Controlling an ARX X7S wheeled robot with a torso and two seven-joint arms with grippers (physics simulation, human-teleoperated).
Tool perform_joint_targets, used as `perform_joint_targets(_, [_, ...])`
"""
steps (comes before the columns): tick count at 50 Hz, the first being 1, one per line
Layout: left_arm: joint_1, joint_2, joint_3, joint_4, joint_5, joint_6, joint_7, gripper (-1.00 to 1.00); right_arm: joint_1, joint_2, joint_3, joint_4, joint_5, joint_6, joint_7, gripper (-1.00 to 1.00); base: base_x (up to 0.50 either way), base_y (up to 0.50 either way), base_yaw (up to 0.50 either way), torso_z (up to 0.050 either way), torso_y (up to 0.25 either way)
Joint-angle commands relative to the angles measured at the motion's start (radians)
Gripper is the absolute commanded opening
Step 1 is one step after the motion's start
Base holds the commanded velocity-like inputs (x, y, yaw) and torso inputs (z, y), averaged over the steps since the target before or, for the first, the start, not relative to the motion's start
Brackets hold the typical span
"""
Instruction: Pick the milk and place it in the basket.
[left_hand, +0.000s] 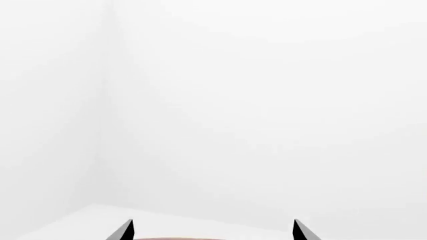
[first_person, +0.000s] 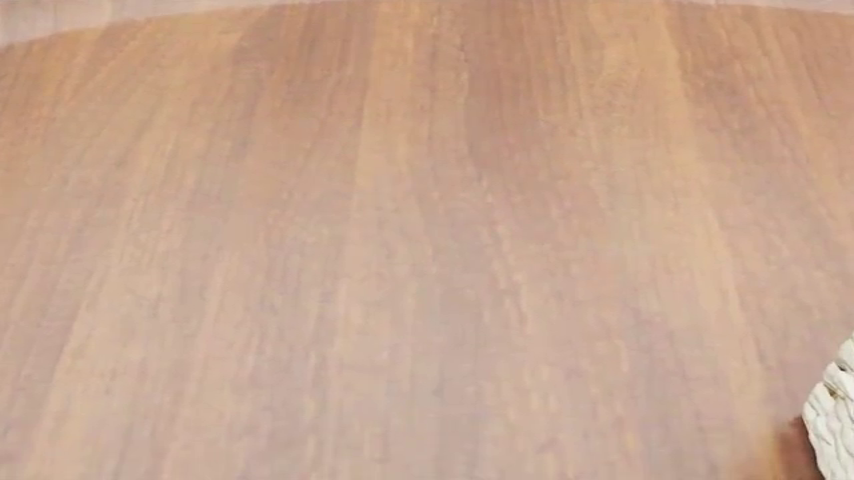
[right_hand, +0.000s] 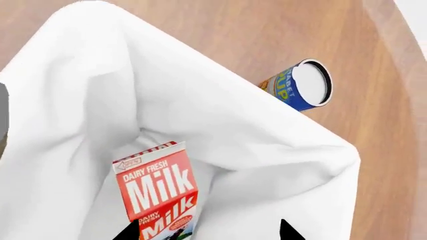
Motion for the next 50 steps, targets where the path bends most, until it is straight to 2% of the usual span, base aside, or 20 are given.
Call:
perform_joint_targets(1, [0.002, 0.02, -0.023, 0.0, 0.019, 0.001, 0.022, 1.0, 0.069, -0.039, 0.044, 0.02, -0.032, -0.017, -0.023, 1.0, 0.0, 0.0, 0.0, 0.0, 0.0])
perform_joint_targets(11, [0.002, 0.018, -0.024, -0.002, 0.015, 0.002, 0.019, 1.0, 0.202, -0.096, 0.125, 0.098, -0.011, -0.022, 0.024, 1.0, 0.0, 0.0, 0.0, 0.0, 0.0])
perform_joint_targets(27, [0.0, 0.015, -0.02, -0.002, 0.01, 0.001, 0.016, 1.0, 0.408, -0.201, 0.219, 0.294, -0.03, -0.194, 0.18, 1.0, 0.0, 0.0, 0.0, 0.0, 0.0])
perform_joint_targets(41, [0.0, 0.013, -0.02, -0.002, 0.008, 0.004, 0.013, 1.0, 0.437, -0.24, 0.388, 0.292, 0.081, -0.251, 0.339, 1.0, 0.0, 0.0, 0.0, 0.0, 0.0])
perform_joint_targets(50, [0.001, 0.014, -0.017, -0.004, 0.011, 0.008, 0.013, 1.0, 0.364, -0.249, 0.558, 0.141, 0.216, -0.205, 0.479, 1.0, 0.0, 0.0, 0.0, 0.0, 0.0])
